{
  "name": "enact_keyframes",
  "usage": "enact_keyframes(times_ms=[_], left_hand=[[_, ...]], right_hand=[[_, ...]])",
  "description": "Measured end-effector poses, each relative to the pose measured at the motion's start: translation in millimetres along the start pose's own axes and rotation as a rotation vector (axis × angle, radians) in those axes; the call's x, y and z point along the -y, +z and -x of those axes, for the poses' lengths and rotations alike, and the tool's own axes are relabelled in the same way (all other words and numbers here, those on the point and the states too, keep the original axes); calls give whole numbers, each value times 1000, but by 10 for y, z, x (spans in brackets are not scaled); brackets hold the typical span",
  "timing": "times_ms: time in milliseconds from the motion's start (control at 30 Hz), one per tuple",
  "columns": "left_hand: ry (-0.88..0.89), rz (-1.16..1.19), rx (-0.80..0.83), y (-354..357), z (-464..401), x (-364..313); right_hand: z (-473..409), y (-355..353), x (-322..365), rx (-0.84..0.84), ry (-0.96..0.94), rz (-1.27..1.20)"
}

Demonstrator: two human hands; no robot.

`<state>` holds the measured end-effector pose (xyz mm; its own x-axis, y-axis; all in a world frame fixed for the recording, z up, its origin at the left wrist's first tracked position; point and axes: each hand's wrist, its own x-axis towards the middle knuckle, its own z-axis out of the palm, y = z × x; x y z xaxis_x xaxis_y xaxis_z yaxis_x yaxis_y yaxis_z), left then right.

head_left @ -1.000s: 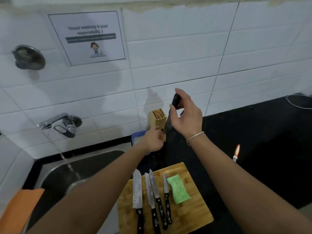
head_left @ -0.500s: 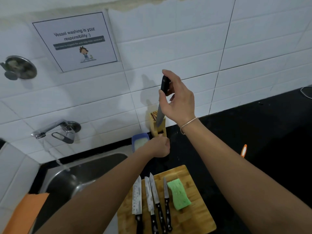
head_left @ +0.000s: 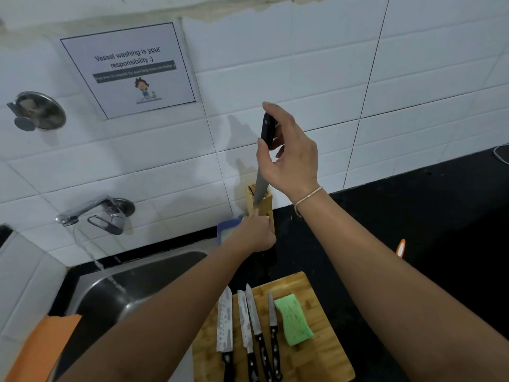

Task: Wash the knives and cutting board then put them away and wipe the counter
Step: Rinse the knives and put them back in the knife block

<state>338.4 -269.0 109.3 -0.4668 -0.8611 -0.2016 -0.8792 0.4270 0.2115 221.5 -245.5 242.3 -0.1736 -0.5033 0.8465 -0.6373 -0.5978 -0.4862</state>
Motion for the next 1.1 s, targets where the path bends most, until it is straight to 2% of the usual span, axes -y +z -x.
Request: enact_keyframes(times_ms=[567, 900, 1000, 1100], left_hand=[[-75, 93, -9, 48, -50, 64], [-73, 185, -209, 8, -17, 138], [-73, 176, -266, -19, -14, 136], [-56, 179, -245, -44, -1, 114]], right_hand=[[-57, 86, -78, -49, -15, -1], [-197, 117, -233, -96, 18, 26], [-162, 162, -249, -70, 19, 31], [-81, 243, -292, 3, 11, 83]])
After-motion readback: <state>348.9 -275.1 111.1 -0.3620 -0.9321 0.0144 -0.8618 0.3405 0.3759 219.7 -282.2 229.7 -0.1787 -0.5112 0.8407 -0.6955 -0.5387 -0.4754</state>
